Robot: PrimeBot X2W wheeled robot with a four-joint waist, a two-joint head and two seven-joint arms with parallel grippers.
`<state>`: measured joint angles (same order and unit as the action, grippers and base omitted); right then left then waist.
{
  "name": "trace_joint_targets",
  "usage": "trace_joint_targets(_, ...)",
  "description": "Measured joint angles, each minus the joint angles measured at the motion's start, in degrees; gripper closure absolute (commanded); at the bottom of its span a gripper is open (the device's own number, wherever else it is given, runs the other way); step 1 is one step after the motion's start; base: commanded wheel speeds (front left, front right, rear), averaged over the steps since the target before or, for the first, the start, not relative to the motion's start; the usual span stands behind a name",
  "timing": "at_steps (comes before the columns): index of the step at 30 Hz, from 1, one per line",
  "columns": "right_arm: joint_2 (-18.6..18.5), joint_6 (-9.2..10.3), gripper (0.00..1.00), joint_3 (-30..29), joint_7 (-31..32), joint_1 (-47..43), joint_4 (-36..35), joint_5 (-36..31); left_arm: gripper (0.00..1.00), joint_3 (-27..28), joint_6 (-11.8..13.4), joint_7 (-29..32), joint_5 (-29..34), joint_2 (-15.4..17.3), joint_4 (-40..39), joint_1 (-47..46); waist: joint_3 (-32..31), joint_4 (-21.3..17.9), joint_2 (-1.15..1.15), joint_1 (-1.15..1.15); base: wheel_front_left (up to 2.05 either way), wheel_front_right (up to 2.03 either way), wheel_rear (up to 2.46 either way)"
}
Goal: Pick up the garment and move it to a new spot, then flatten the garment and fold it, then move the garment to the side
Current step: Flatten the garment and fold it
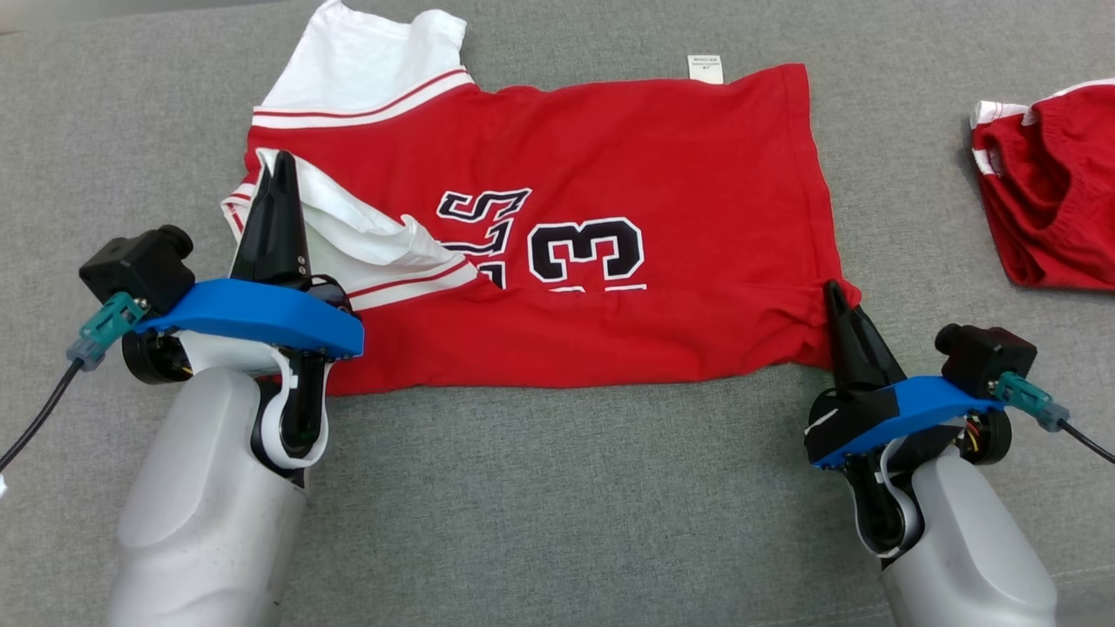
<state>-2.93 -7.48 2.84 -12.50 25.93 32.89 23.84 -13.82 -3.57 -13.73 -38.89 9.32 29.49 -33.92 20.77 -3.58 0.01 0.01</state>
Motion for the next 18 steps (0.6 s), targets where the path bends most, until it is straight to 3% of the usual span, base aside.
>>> trace_joint_targets(1,0.0,0.0,0.61,0.3,-0.2,0.4,0.6,-0.2,1.0,0.1,0.0,-0.1,0.1,-0.1,0.5,-0.4,0.1,-0.1,0.0,0.0,0.0,0.0,0.0)
trace_joint_targets(2,0.0,0.0,0.0,0.4,-0.3,0.7,1.0,-0.5,1.0,0.2,-0.1,-0.3,0.1,-0.2,0.9,-0.7,0.1,-0.1,0.0,0.0,0.0,0.0,0.0)
trace_joint_targets(3,0.0,0.0,0.0,0.4,-0.6,0.9,1.3,-0.6,0.89,0.3,-0.4,-0.5,0.1,-0.3,1.4,-0.9,0.1,-0.1,0.0,0.0,0.0,0.0,0.0)
trace_joint_targets(4,0.0,0.0,0.0,0.4,-0.8,1.2,1.4,-0.6,0.56,0.4,-0.4,-0.6,0.3,-0.4,1.7,-1.2,0.2,-0.1,0.0,0.0,0.0,0.0,0.0)
trace_joint_targets(5,0.0,0.0,0.0,0.4,-1.1,1.4,1.4,-0.6,0.05,0.5,-0.5,-0.7,0.6,-0.5,2.0,-1.4,0.2,-0.1,0.0,0.0,0.0,0.0,0.0)
trace_joint_targets(6,0.0,0.0,0.0,0.3,-1.2,1.5,1.3,-0.6,0.0,0.6,-0.5,-1.0,0.9,-0.6,2.1,-1.5,0.1,-0.1,0.0,0.0,0.0,0.0,0.0)
trace_joint_targets(18,0.0,0.0,0.0,-5.0,-2.5,-5.2,-11.6,-5.9,0.0,3.4,-2.8,-1.3,3.1,-2.5,-2.0,1.4,-2.0,0.3,-0.02,-0.01,0.0,0.0,0.0)
